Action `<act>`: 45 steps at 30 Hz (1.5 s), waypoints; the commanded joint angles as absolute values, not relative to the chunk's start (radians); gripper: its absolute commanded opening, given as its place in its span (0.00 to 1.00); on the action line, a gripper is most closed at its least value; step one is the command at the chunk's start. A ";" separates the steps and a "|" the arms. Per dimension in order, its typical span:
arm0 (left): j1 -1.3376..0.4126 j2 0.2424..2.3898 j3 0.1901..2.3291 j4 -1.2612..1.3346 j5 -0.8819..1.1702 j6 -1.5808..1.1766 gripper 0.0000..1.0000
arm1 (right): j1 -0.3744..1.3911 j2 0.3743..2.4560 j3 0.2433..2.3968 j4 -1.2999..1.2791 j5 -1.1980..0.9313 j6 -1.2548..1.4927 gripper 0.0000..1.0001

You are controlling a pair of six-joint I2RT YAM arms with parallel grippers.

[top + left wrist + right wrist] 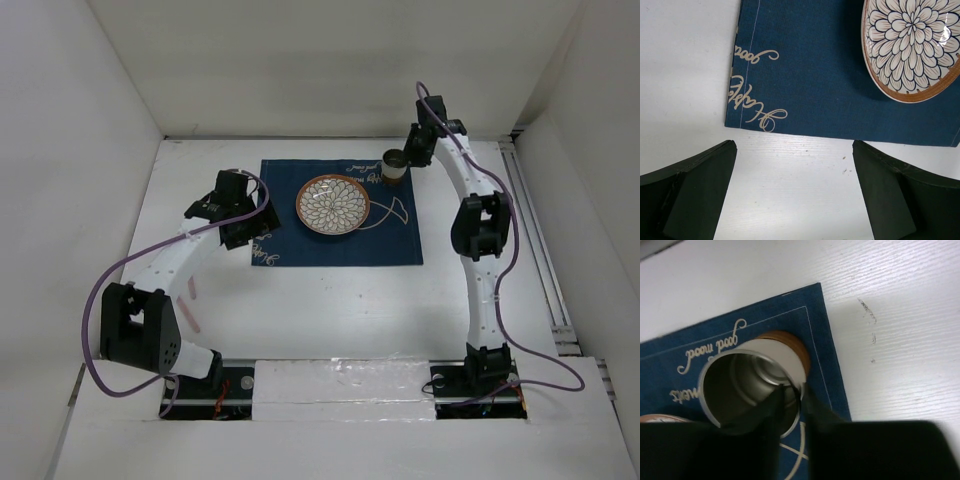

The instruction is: Set the dinner table for one person

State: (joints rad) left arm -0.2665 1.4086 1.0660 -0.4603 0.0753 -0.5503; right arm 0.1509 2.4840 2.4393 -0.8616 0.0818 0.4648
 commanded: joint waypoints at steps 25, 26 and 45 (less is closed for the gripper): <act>-0.020 1.310 1.068 -0.764 -0.287 -0.782 1.00 | 0.450 1.495 1.716 -0.638 0.263 0.399 1.00; -0.020 1.310 1.068 -0.764 -0.287 -0.782 1.00 | 0.449 1.450 1.651 -0.614 0.249 0.399 1.00; 0.115 1.514 1.100 -0.641 -0.242 -0.440 1.00 | 0.684 1.184 1.163 -0.446 0.271 0.358 1.00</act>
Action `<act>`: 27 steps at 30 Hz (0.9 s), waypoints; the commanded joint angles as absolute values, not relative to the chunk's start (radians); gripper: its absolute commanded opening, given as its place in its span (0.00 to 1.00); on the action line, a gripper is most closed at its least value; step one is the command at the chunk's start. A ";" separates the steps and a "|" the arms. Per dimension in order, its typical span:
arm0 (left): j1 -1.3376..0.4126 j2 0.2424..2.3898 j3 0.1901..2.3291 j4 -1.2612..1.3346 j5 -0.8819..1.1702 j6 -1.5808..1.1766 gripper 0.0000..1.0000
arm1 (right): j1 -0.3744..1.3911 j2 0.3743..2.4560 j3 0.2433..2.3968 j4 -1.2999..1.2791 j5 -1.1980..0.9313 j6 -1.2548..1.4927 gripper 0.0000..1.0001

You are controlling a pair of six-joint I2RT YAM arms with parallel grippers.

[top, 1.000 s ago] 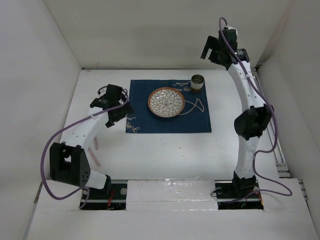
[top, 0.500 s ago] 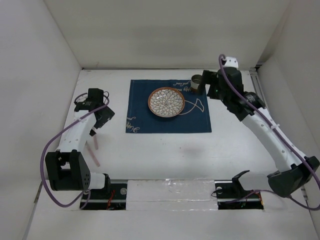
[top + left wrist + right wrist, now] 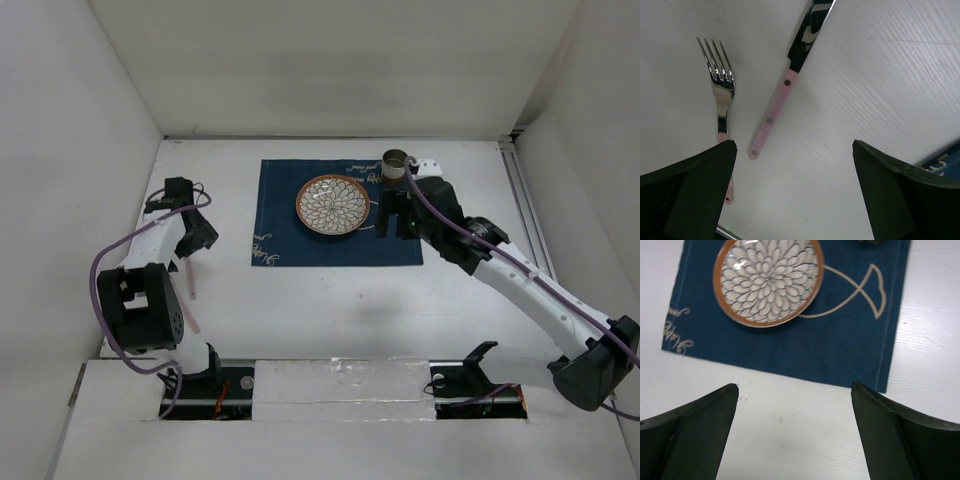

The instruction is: Set the dinner table for one person

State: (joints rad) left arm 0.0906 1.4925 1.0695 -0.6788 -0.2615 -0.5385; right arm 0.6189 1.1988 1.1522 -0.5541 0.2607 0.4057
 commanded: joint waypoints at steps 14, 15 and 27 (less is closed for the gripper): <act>0.115 1.687 1.051 -0.557 -0.236 -0.430 1.00 | 0.802 1.129 1.173 -0.465 0.436 0.278 1.00; 0.115 1.698 1.031 -0.546 -0.227 -0.442 1.00 | 0.802 1.129 1.183 -0.465 0.436 0.278 1.00; 0.115 1.833 1.039 -0.537 -0.163 -0.425 0.70 | 0.781 1.129 1.285 -0.554 0.425 0.287 1.00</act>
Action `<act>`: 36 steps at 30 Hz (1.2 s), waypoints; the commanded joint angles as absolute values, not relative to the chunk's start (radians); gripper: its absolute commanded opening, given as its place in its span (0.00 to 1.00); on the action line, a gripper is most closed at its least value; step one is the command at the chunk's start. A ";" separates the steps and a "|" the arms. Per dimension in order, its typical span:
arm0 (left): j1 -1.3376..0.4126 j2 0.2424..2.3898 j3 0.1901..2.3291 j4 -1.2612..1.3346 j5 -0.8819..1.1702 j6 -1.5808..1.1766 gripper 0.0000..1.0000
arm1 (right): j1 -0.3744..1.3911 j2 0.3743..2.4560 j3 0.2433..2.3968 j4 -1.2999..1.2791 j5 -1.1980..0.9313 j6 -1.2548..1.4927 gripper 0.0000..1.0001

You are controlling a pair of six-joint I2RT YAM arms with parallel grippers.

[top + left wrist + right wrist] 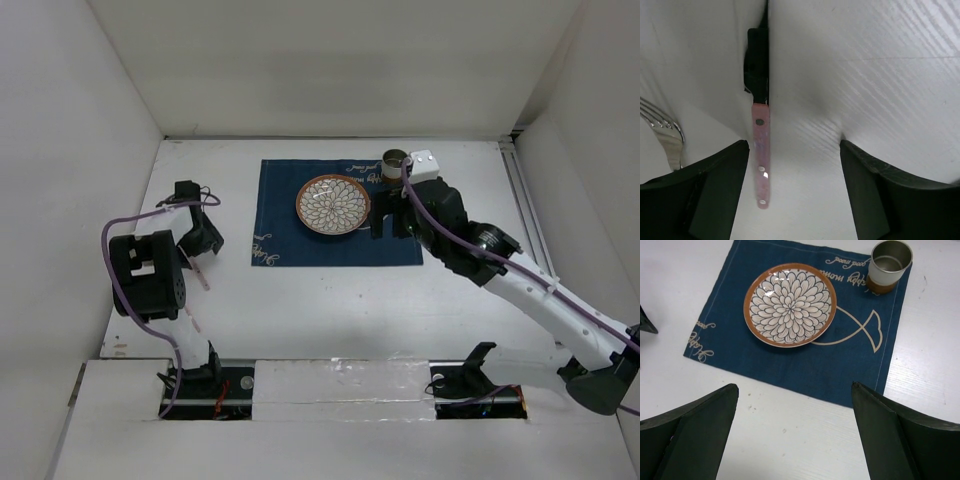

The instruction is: Set the dinner table for one person

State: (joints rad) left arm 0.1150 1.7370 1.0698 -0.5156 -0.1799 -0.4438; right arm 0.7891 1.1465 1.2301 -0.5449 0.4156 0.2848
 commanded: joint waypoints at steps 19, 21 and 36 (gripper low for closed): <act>0.052 1.960 1.247 -0.612 -0.136 -0.468 0.00 | 0.674 1.201 1.423 -0.629 0.335 0.278 0.99; 0.052 1.938 1.339 -0.643 -0.137 -0.477 0.00 | 0.648 1.201 1.439 -0.640 0.324 0.278 0.97; -0.434 1.983 1.960 -0.657 0.100 -0.659 0.00 | 0.450 1.181 1.612 -0.781 0.213 0.339 0.99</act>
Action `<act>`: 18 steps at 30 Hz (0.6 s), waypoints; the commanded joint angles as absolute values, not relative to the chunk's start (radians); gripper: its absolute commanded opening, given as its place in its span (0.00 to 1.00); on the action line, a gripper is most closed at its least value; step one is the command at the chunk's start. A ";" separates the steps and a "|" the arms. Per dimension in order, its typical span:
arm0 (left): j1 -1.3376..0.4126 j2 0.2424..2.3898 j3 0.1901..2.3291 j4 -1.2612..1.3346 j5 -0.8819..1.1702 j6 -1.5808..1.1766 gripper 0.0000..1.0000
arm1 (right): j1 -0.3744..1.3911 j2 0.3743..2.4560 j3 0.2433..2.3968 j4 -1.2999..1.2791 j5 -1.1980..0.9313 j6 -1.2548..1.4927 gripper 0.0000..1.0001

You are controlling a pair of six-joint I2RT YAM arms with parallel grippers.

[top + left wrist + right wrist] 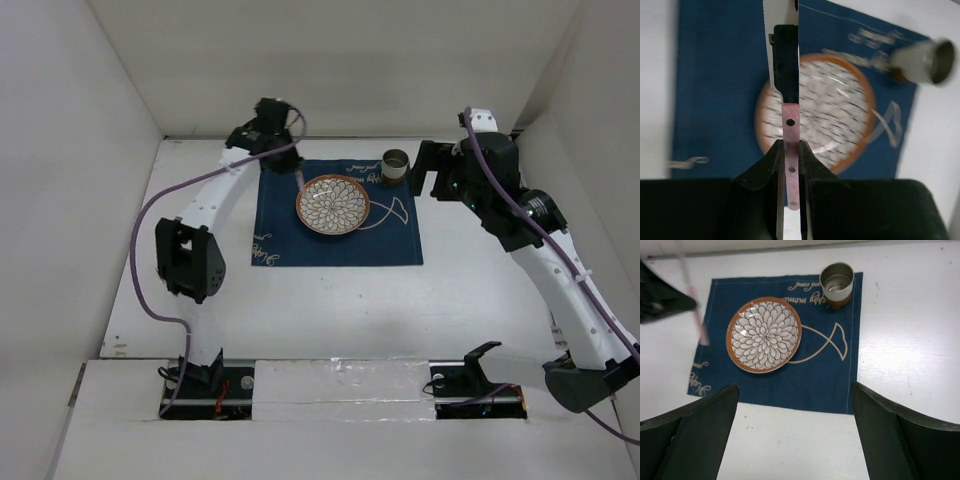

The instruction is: Set the dinner table for one person

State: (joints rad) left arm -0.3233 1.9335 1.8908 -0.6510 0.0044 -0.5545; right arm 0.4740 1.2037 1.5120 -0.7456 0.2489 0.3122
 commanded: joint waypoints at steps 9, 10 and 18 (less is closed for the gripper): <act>-0.721 2.201 2.137 -0.457 0.190 -0.864 0.00 | 0.431 1.172 1.651 -0.831 0.114 0.391 0.99; -0.730 2.216 2.137 -0.439 0.225 -0.864 0.00 | 0.422 1.163 1.651 -0.831 0.103 0.391 0.99; -0.755 2.327 2.174 -0.399 0.287 -0.896 0.00 | 0.422 1.154 1.641 -0.850 0.094 0.391 0.99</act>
State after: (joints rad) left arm -0.7635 2.3554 2.1155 -0.4599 0.2527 -0.8639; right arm 0.4282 1.1774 1.6199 -0.8505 0.1146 0.3824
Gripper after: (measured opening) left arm 0.054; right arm 0.984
